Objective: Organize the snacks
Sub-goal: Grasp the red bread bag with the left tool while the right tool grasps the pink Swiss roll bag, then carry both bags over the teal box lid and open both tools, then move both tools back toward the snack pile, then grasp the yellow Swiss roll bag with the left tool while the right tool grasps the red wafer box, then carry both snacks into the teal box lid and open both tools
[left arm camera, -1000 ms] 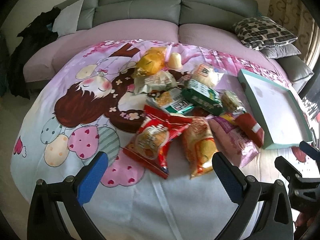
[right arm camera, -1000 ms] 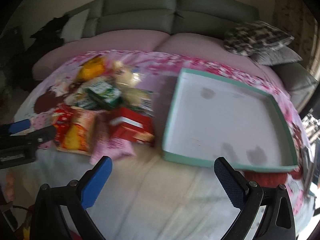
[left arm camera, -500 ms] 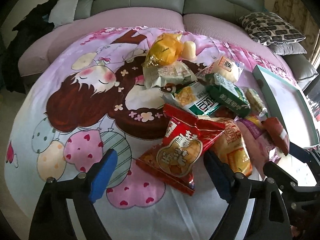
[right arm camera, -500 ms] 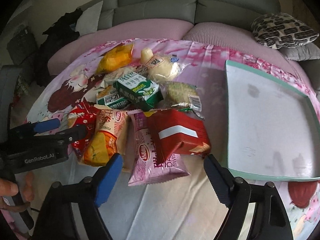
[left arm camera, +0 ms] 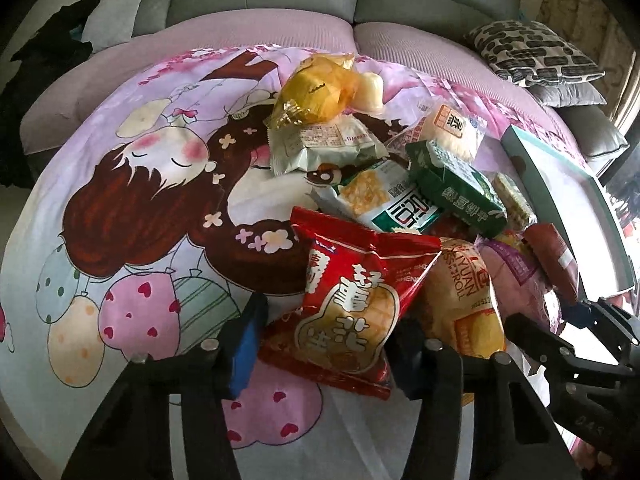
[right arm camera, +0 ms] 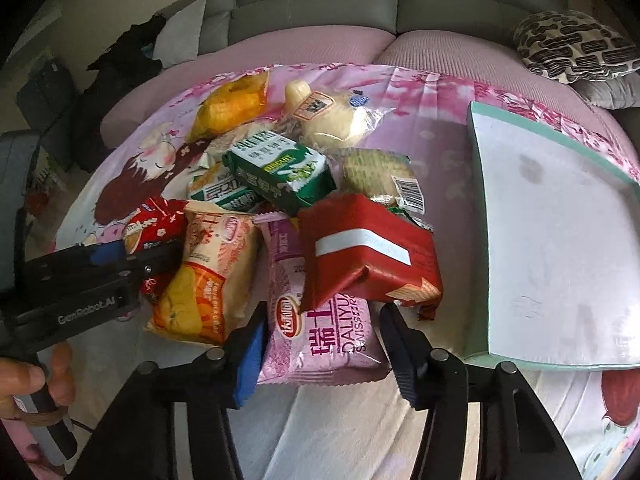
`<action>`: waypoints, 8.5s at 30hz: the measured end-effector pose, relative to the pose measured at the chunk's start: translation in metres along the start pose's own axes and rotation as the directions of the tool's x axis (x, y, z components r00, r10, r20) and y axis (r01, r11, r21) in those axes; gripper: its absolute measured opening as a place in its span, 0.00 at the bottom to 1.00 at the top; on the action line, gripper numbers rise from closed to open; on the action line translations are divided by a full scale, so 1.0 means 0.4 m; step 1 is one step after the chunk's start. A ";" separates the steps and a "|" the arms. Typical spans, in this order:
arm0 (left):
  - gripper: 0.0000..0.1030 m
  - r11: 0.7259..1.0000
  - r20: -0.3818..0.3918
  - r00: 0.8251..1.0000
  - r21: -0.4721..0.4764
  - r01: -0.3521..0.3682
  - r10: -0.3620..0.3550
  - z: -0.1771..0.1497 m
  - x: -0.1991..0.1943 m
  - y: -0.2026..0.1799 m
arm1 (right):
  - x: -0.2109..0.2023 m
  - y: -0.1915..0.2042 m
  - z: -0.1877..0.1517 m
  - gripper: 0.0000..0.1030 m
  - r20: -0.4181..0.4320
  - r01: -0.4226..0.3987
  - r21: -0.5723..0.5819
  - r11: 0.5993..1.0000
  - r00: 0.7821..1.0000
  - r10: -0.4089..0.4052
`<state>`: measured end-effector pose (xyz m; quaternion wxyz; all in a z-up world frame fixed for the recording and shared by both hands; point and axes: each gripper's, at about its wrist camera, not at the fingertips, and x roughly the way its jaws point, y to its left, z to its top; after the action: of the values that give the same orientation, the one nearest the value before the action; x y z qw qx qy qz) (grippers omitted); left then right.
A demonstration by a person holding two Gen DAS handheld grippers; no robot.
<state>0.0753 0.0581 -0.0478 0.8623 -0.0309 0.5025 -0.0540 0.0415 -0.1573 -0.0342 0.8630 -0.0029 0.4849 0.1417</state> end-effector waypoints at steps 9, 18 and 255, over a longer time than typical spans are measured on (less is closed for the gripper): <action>0.47 0.999 0.013 1.000 -0.030 -0.026 0.027 -0.004 -0.051 0.006 | -0.055 0.013 0.001 0.45 0.035 -0.047 -0.003 0.999 0.998 0.047; 0.47 0.996 0.071 0.995 -0.055 -0.068 0.072 0.024 -0.149 -0.002 | -0.146 0.004 0.013 0.43 0.122 -0.122 0.011 0.992 0.985 0.120; 0.37 0.927 -0.016 0.952 0.227 0.300 -0.304 0.151 -0.100 -0.533 | -0.256 -0.506 -0.017 0.63 0.073 0.206 0.356 0.911 0.966 -0.247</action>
<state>0.0950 -0.1485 0.0394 0.8465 -0.0100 0.4738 -0.2427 0.0358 -0.3774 0.0210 0.8873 0.1007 0.4477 -0.0468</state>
